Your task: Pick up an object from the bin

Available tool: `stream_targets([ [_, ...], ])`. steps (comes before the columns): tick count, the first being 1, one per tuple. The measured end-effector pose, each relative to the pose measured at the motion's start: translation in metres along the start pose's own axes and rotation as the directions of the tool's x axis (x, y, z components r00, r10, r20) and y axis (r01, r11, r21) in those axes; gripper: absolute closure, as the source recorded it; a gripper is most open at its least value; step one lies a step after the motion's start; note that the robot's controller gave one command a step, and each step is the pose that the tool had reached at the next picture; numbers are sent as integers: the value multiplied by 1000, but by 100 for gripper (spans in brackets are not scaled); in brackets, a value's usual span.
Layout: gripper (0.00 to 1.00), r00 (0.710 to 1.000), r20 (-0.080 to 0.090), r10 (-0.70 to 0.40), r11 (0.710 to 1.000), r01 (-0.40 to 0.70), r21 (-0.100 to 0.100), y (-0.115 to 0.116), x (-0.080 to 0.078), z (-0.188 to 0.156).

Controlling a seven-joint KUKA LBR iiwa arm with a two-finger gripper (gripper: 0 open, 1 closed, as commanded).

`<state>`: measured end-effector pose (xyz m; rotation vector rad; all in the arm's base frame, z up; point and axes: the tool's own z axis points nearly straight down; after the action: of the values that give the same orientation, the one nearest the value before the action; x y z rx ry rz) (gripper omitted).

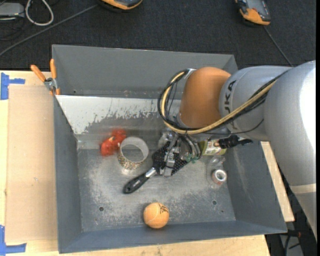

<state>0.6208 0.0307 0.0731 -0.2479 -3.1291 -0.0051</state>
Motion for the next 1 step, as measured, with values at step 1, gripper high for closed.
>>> stream_targets([
  [1, 100, 1000, 12, 26, 1000, -26, -3, 0, 16, -1],
])
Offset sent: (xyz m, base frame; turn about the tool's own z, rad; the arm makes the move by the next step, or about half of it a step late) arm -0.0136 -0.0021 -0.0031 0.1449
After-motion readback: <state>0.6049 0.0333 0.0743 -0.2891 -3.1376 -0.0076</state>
